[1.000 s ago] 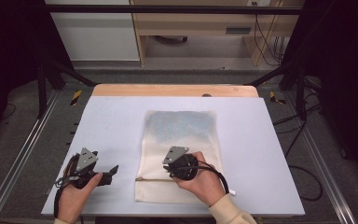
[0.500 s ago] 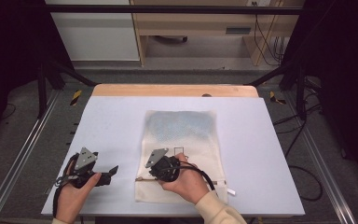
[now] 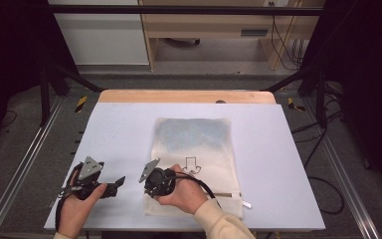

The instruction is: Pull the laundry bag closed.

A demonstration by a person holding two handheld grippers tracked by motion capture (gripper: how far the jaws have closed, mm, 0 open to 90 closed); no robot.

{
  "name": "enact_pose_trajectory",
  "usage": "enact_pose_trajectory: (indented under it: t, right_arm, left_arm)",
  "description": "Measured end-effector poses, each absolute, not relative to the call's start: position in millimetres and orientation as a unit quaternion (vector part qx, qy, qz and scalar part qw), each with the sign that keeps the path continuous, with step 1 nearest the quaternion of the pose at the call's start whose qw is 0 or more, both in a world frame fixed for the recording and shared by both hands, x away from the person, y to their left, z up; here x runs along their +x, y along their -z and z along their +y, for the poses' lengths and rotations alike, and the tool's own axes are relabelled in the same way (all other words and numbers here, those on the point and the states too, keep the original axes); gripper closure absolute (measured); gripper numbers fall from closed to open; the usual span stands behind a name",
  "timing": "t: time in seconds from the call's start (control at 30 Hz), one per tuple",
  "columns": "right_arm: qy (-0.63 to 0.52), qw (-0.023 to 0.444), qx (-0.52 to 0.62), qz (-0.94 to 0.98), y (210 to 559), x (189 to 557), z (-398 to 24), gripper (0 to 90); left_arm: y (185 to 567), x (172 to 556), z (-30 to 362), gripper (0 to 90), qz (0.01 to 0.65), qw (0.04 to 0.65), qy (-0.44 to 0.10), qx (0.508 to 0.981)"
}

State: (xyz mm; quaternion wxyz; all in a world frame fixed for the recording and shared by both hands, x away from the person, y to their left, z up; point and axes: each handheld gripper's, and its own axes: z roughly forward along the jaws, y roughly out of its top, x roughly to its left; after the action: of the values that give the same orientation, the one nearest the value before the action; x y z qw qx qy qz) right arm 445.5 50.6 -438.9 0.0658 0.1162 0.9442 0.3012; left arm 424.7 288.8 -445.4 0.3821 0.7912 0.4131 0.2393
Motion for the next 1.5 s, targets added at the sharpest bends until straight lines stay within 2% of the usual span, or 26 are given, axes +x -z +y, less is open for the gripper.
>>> enact_pose_trajectory:
  t: [0.27, 0.57, 0.7, 0.87, 1.33, 1.4, 1.5]
  right_arm:
    - [-0.286, 0.048, 0.115, 0.95, 444.5, 450.4, 55.6, 72.2]
    - [-0.277, 0.036, 0.12, 0.953, 447.2, 454.6, 58.3, 76.6]
    - [-0.268, 0.027, 0.118, 0.956, 448.2, 456.7, 60.4, 81.4]
    - [-0.271, 0.027, 0.113, 0.955, 441.5, 455.4, 60.9, 81.8]
    - [-0.294, 0.039, 0.089, 0.951, 413.1, 452.1, 51.2, 82.1]
    - [-0.298, 0.043, 0.088, 0.95, 412.2, 452.0, 50.2, 82.1]
    - [-0.302, 0.049, 0.089, 0.948, 412.1, 451.3, 49.0, 82.1]
  left_arm:
    - [444.6, 424.1, 287.5, 7.7, 0.407, 0.386, -0.235, 0.794]
    - [444.9, 423.9, 286.6, 7.7, 0.406, 0.387, -0.233, 0.795]
    - [444.2, 422.3, 287.0, 7.7, 0.407, 0.389, -0.235, 0.793]
    - [444.2, 419.4, 286.5, 7.7, 0.405, 0.387, -0.224, 0.798]
    - [442.7, 392.2, 272.0, 7.7, 0.386, 0.4, -0.173, 0.813]
    - [446.3, 387.2, 266.8, 11.4, 0.381, 0.389, -0.153, 0.825]
    - [448.8, 384.7, 260.2, 11.5, 0.372, 0.393, -0.134, 0.83]
